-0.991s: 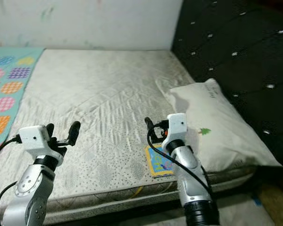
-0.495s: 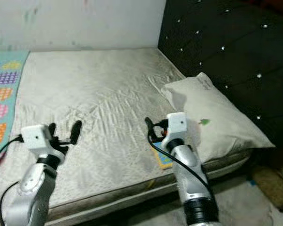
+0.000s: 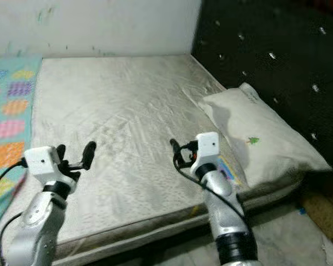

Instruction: Clean up the room

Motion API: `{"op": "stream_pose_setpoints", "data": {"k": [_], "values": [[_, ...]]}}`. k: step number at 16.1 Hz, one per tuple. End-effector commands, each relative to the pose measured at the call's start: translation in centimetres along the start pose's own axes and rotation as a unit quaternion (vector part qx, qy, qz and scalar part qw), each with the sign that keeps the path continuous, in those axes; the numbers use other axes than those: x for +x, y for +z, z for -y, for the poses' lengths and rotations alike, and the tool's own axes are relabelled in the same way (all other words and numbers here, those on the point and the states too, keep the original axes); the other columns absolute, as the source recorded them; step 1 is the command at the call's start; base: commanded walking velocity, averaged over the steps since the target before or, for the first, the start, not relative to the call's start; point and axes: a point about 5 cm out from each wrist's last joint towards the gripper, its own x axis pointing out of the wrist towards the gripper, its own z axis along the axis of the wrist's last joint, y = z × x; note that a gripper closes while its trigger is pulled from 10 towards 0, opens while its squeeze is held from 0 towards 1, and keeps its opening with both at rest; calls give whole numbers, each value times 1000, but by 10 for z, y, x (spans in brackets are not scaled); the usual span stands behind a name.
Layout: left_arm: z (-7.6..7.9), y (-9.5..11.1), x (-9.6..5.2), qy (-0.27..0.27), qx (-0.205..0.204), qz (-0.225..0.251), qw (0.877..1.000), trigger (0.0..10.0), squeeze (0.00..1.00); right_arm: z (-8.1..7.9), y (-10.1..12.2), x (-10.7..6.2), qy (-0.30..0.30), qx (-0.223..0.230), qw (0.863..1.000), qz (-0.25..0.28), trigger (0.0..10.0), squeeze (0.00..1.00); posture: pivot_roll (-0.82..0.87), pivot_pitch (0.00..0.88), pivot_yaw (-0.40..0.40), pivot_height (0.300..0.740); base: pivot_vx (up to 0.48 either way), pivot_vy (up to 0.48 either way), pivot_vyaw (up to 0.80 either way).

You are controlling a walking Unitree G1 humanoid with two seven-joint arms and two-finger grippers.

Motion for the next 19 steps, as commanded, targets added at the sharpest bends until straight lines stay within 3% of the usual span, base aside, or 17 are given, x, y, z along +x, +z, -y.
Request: {"op": "stream_pose_setpoints", "data": {"k": [1, 19], "values": [[0, 2, 0, 2, 0, 3, 1000, 10000, 0, -1, 4, 1, 6, -4, 1000, 5, 10000, 0, -55, 55, -82, 740, 0, 401, 0], [-2, 2, 1, 9, -2, 2, 1000, 10000, 0, -4, 5, 2, 12, -17, 1000, 10, 10000, 0, -57, 62, -81, 740, 0, 413, 91]]}}
